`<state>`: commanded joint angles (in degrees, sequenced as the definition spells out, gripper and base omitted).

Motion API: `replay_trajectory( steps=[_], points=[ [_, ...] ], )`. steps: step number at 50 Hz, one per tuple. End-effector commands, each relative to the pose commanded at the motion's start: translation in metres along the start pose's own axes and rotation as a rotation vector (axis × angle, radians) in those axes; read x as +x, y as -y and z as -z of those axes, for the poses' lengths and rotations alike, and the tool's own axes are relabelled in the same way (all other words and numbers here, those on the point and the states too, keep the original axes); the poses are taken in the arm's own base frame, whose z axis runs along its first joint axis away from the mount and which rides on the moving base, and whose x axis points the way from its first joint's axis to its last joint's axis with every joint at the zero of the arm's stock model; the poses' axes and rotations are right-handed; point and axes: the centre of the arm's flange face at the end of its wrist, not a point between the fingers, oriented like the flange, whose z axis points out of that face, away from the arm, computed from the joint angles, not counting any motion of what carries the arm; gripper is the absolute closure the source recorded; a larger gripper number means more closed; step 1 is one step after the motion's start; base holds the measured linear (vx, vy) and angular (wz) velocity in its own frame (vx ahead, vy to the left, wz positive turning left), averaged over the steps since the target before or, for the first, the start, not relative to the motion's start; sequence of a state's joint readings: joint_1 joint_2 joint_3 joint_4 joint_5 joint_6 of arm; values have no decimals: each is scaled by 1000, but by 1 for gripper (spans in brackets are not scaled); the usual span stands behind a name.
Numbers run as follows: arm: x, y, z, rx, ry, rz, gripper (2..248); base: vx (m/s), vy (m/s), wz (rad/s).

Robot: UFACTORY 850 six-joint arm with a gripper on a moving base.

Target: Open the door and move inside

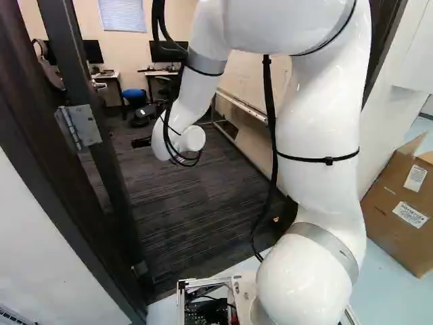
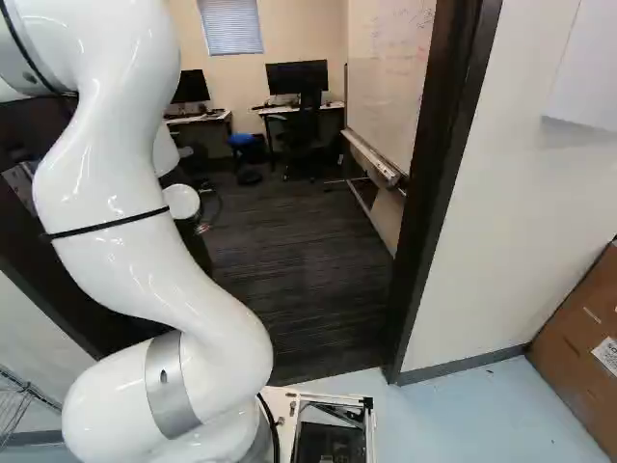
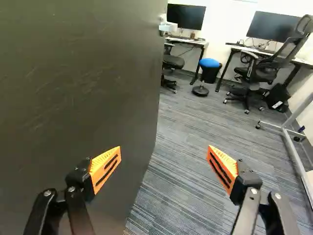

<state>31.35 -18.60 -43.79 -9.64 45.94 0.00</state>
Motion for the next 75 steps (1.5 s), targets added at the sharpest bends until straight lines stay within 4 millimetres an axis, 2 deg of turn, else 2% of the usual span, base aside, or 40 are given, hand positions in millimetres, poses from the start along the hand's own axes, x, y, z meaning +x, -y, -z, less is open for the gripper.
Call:
replay_trajectory(
  steps=[13, 29, 44, 60, 75],
  points=[
    [-6, -14, 17, -29, 10, -11, 3, 0, 0, 0],
    [-7, -18, 22, -40, 10, -17, 3, 0, 0, 0],
    [-11, -30, 38, -75, 12, -34, 3, 0, 0, 0],
    [-20, -51, 67, -139, 14, -65, 3, 0, 0, 0],
    [-33, -73, 107, -224, 17, -106, 3, 0, 0, 0]
  ],
)
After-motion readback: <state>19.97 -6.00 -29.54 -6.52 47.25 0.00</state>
